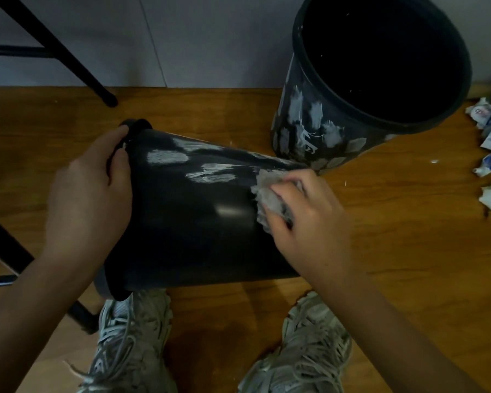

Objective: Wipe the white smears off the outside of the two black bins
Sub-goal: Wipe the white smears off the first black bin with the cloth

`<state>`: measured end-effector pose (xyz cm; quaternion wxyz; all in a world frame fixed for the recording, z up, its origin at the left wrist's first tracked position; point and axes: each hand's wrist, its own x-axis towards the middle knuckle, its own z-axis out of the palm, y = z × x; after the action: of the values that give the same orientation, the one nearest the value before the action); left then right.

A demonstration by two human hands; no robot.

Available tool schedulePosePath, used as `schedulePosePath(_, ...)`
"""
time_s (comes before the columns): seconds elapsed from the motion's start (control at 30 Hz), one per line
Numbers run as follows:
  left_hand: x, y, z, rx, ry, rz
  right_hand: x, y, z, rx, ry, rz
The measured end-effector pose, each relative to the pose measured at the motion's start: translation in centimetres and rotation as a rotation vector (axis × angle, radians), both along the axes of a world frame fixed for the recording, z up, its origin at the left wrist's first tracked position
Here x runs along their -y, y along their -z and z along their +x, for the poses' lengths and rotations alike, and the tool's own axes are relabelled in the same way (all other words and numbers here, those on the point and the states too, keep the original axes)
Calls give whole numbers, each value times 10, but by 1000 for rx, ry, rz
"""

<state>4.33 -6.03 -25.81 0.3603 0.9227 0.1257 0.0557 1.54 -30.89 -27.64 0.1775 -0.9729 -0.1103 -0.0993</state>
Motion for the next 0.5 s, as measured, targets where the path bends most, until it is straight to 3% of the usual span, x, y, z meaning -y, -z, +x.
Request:
schedulePosePath(0.2, -1, -2, -5, -18, 22, -51, 35, 3, -8, 49, 198, 14)
schedulePosePath(0.5, -1, -1, -3, -11, 34, -68, -6, -8, 15, -22, -11, -17)
